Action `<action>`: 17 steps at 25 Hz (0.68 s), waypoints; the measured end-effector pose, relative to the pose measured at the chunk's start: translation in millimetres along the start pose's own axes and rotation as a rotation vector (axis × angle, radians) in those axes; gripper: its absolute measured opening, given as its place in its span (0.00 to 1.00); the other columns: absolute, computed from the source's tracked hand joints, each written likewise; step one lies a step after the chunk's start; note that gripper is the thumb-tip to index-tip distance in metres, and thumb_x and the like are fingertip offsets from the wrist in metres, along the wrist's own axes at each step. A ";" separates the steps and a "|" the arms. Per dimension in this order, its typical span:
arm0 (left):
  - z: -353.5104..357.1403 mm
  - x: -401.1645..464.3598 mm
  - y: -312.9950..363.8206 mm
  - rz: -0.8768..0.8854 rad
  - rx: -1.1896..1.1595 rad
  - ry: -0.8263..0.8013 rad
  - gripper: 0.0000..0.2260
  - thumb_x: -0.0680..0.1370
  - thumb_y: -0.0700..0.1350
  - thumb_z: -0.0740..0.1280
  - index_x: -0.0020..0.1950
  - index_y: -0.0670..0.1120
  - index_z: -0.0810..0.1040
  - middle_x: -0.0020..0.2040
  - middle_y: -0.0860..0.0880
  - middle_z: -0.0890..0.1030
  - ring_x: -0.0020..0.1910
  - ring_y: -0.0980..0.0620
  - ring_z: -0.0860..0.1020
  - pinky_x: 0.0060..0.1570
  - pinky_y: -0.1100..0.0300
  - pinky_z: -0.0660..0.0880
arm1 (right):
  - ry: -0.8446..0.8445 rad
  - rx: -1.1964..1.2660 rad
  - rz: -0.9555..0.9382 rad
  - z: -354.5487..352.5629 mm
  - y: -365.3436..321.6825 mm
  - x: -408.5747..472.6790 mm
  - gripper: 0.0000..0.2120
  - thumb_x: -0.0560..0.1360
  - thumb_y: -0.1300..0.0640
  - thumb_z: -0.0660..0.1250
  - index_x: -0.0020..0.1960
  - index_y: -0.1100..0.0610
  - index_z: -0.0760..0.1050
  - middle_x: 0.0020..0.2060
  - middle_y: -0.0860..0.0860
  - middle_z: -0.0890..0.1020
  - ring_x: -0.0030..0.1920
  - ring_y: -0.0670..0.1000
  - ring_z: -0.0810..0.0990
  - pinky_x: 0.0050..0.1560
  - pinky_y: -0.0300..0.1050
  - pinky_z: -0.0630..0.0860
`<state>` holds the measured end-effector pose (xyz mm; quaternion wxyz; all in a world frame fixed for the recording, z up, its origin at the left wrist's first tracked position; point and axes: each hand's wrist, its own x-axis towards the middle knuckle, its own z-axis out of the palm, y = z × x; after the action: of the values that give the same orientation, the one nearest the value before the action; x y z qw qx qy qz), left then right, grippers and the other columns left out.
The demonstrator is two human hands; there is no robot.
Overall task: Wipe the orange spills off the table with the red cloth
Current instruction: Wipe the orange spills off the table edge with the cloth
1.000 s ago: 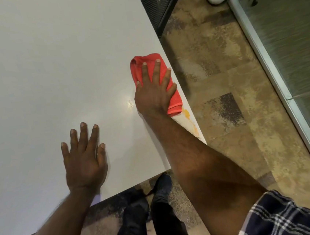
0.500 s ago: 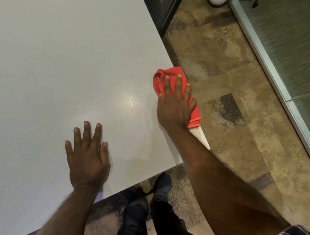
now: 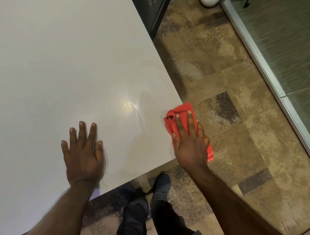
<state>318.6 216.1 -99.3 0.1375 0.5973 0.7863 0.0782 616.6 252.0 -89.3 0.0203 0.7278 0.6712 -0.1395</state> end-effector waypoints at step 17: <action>7.1 0.4 -4.1 0.007 0.018 0.034 0.25 0.83 0.55 0.48 0.80 0.55 0.58 0.81 0.52 0.54 0.81 0.47 0.50 0.76 0.43 0.47 | 0.025 0.316 -0.024 -37.8 -62.4 164.7 0.31 0.80 0.44 0.53 0.79 0.51 0.49 0.71 0.59 0.67 0.64 0.64 0.71 0.62 0.60 0.68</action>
<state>316.9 215.1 -107.4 0.1185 0.5999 0.7870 0.0816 571.8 426.2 -81.1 -0.1044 0.7157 0.6497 -0.2343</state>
